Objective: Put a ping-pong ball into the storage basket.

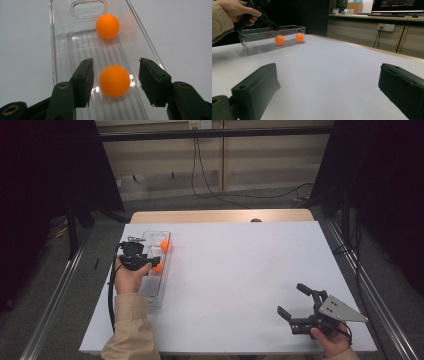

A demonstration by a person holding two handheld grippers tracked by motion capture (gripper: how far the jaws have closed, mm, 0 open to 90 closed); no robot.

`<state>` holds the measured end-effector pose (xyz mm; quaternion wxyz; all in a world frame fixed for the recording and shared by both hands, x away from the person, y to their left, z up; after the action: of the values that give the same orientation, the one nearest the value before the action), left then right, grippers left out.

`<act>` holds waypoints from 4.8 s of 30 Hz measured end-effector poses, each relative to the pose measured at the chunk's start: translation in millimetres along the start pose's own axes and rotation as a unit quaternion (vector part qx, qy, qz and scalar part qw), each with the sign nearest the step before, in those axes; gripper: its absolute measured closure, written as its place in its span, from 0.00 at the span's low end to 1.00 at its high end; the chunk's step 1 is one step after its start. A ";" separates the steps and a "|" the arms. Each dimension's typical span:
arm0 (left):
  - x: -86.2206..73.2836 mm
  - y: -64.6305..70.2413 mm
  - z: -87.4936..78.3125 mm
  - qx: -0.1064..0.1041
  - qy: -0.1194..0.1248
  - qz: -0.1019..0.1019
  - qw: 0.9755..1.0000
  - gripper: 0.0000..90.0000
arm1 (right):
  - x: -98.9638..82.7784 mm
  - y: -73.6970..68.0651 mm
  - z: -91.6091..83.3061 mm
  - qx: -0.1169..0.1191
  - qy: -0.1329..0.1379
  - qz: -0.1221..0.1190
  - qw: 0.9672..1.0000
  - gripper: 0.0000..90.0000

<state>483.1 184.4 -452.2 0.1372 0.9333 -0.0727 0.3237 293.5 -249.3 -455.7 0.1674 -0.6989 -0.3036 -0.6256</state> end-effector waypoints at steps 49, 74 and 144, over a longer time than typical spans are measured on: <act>-13.7 22.3 -30.5 -0.047 0.054 0.004 0.997 0.13 | -0.2 1.7 -0.9 -0.003 0.001 0.001 1.000 0.03; -28.4 29.1 -45.4 -0.105 0.080 0.015 0.991 0.06 | 0.0 1.9 -0.9 -0.004 0.002 0.002 1.000 0.03; -70.4 23.0 -62.3 -0.150 0.186 0.003 0.971 0.03 | 0.9 0.7 -0.7 -0.002 0.002 -0.002 1.000 0.03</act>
<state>386.6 184.7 -444.5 0.2856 0.8255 -0.0965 0.4772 293.4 -250.1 -454.6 0.1653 -0.6976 -0.3036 -0.6276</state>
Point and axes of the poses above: each handheld gripper's, and its own axes: z roughly forward along the jaws, x roughly out of its top, y roughly to its right, the point moved 7 cm from there along z, roughly forward along the jaws, and after that the axes turned 11 degrees about -z, right-handed, at the moved point
